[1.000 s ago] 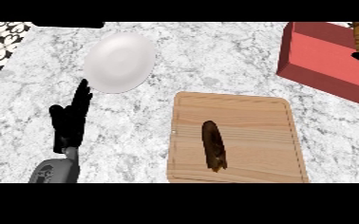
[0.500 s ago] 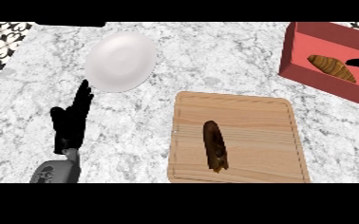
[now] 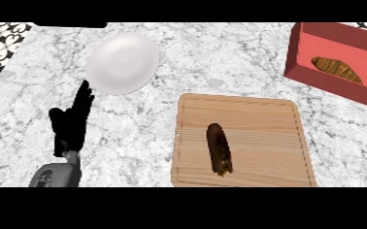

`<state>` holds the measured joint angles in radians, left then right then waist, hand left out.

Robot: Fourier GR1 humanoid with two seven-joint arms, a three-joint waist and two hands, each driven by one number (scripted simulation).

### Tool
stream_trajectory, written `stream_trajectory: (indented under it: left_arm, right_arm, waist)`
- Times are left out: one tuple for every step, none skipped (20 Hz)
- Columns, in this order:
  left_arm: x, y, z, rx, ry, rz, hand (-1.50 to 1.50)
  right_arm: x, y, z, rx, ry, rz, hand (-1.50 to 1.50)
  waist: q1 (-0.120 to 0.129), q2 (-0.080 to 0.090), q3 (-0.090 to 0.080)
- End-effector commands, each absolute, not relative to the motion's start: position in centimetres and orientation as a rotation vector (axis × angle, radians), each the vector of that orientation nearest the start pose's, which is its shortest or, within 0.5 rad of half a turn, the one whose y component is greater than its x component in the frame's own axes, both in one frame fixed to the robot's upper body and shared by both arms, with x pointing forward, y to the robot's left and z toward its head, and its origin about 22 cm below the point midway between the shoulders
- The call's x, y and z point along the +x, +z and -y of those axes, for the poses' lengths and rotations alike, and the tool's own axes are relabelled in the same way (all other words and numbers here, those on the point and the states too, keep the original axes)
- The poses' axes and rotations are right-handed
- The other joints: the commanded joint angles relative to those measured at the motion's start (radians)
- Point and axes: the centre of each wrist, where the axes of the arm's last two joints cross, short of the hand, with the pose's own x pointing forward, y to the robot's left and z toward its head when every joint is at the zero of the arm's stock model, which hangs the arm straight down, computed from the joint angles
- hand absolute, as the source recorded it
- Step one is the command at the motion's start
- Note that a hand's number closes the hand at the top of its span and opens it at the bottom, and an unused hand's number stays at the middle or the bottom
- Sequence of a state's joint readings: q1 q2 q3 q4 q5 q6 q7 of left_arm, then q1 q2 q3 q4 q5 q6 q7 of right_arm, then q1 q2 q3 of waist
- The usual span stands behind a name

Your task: Pick the croissant from the cutting board and place it in the cardboard box

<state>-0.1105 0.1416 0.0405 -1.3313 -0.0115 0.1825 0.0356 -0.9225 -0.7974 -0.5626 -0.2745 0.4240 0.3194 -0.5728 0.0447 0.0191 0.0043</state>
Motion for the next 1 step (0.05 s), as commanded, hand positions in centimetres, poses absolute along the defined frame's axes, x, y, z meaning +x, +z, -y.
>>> stream_trajectory:
  left_arm:
    - [27.63,-1.78,-26.14,0.263,0.039,1.421,0.00]
  right_arm:
    - [35.43,15.54,51.31,-0.409,0.132,1.798,-1.50]
  waist:
    - [-0.004,0.003,0.000]
